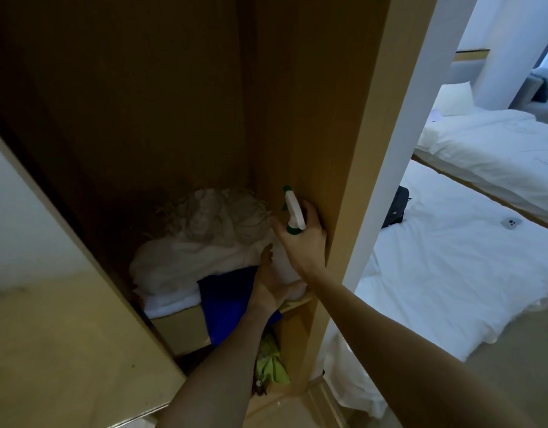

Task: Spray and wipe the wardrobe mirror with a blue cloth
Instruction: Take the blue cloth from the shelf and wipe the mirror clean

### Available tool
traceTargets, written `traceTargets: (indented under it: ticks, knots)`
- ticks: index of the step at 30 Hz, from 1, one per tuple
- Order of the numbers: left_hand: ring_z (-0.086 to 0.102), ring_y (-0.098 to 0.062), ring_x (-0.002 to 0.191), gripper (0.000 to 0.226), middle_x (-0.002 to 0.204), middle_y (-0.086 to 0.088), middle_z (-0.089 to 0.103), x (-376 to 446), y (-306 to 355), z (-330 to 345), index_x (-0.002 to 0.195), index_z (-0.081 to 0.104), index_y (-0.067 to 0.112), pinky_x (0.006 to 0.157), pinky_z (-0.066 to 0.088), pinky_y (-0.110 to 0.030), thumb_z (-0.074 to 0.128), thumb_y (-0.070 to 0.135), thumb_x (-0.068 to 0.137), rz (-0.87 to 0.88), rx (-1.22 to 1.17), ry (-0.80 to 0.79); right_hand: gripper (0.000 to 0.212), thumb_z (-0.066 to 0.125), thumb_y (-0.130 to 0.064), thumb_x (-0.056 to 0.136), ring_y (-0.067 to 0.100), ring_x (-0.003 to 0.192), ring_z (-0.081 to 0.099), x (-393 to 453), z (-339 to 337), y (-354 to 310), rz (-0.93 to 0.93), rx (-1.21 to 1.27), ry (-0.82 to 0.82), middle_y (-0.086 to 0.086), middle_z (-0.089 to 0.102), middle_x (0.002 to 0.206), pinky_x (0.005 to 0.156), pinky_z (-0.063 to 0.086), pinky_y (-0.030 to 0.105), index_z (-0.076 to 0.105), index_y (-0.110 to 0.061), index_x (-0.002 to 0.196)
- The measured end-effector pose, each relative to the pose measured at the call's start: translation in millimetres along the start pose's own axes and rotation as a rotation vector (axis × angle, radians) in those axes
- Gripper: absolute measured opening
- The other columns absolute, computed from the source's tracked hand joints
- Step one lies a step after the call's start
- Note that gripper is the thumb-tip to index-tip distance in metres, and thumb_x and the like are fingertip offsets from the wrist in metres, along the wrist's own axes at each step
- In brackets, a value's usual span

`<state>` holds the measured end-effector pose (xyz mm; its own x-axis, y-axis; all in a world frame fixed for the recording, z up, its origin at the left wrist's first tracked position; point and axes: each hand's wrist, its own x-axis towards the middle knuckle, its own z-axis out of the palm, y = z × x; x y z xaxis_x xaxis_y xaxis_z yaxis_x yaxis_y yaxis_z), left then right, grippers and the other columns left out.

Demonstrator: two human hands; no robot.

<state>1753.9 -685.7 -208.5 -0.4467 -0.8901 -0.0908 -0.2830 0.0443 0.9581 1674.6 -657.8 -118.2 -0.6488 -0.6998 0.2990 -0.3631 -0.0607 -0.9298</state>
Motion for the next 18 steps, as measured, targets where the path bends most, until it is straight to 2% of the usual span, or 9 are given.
traceTargets:
  ticks: [2, 3, 4, 6, 9, 11, 14, 16, 18]
  knots:
    - [0.04, -0.017, 0.139, 0.114, 0.152, 0.003, 0.039, -8.2, 8.8, -13.0, 0.152, 0.026, 0.024, 0.113, 0.038, -0.04, 0.086, 0.052, 0.059, 0.059, -0.07, -0.04, 0.074, 0.077, -0.042, 0.081, 0.011, 0.111, 0.057, 3.2, -4.1, -13.7, -0.02, -0.001, -0.027, -0.005, 0.058, 0.124, 0.092, 0.05, 0.025, 0.041, -0.019, 0.142]
    - [0.039, -0.013, 0.138, 0.115, 0.151, 0.008, 0.038, -13.2, 11.6, -21.2, 0.151, 0.026, 0.025, 0.113, 0.037, -0.037, 0.085, 0.059, 0.058, 0.08, -0.062, -0.051, 0.077, 0.077, -0.046, 0.08, 0.014, 0.117, 0.056, 5.3, -6.7, -21.3, -0.034, 0.002, -0.039, -0.003, 0.057, 0.13, 0.098, 0.049, 0.032, 0.04, -0.02, 0.142]
    - [0.04, -0.01, 0.136, 0.107, 0.146, 0.012, 0.041, -15.9, 15.7, -29.8, 0.149, 0.03, 0.025, 0.112, 0.037, -0.033, 0.082, 0.058, 0.062, 0.128, -0.017, -0.038, 0.077, 0.076, -0.047, 0.081, 0.014, 0.122, 0.054, 7.8, -9.8, -29.5, -0.054, 0.007, -0.049, 0.0, 0.056, 0.134, 0.103, 0.047, 0.035, 0.038, -0.021, 0.142]
    - [0.045, -0.01, 0.133, 0.081, 0.137, 0.011, 0.048, -23.4, 29.9, -46.8, 0.143, 0.038, 0.024, 0.109, 0.039, -0.025, 0.077, 0.049, 0.076, 0.247, 0.075, 0.035, 0.076, 0.075, -0.046, 0.083, 0.008, 0.122, 0.05, 11.4, -14.8, -46.3, -0.101, 0.022, -0.068, 0.002, 0.054, 0.138, 0.104, 0.045, 0.03, 0.037, -0.019, 0.143]
    - [0.053, -0.015, 0.123, 0.034, 0.117, 0.018, 0.059, -27.5, 58.7, -72.8, 0.122, 0.055, 0.029, 0.097, 0.038, -0.008, 0.068, 0.027, 0.091, 0.315, 0.153, 0.15, 0.067, 0.069, -0.046, 0.088, -0.004, 0.102, 0.054, 14.2, -18.3, -69.7, -0.225, -0.051, -0.081, 0.004, 0.061, 0.128, 0.091, 0.047, 0.013, 0.043, -0.015, 0.141]
    - [0.059, -0.017, 0.115, 0.02, 0.105, 0.014, 0.062, -24.2, 75.7, -90.3, 0.111, 0.058, 0.032, 0.092, 0.044, -0.016, 0.063, 0.037, 0.092, 0.302, 0.194, 0.205, 0.06, 0.065, -0.048, 0.09, -0.005, 0.092, 0.054, 14.5, -15.3, -81.2, -0.298, -0.138, -0.114, 0.0, 0.063, 0.119, 0.081, 0.045, 0.005, 0.049, -0.015, 0.138]
    - [0.051, -0.018, 0.126, 0.054, 0.132, 0.002, 0.056, -24.3, 94.2, -113.7, 0.135, 0.048, 0.031, 0.105, 0.043, -0.039, 0.06, 0.051, 0.086, 0.328, 0.279, 0.3, 0.055, 0.063, -0.052, 0.09, -0.014, 0.092, 0.053, 11.1, -3.1, -89.9, -0.373, -0.213, -0.194, -0.01, 0.06, 0.115, 0.088, 0.042, 0.007, 0.052, -0.022, 0.134]
    - [0.038, -0.021, 0.137, 0.06, 0.146, -0.002, 0.044, -30.3, 101.5, -123.6, 0.144, 0.039, 0.029, 0.115, 0.031, -0.044, 0.062, 0.037, 0.09, 0.263, 0.333, 0.4, 0.055, 0.063, -0.051, 0.09, -0.018, 0.08, 0.051, 4.9, 6.5, -93.5, -0.397, -0.252, -0.271, -0.015, 0.056, 0.105, 0.074, 0.041, 0.002, 0.052, -0.022, 0.135]
    - [0.027, -0.023, 0.143, 0.059, 0.152, -0.006, 0.037, -39.2, 105.7, -129.0, 0.146, 0.035, 0.023, 0.119, 0.02, -0.043, 0.059, 0.023, 0.092, 0.183, 0.483, 0.524, 0.056, 0.062, -0.052, 0.09, -0.01, 0.085, 0.053, 0.1, 16.0, -94.3, -0.378, -0.28, -0.359, -0.013, 0.055, 0.106, 0.073, 0.039, 0.006, 0.05, -0.021, 0.135]
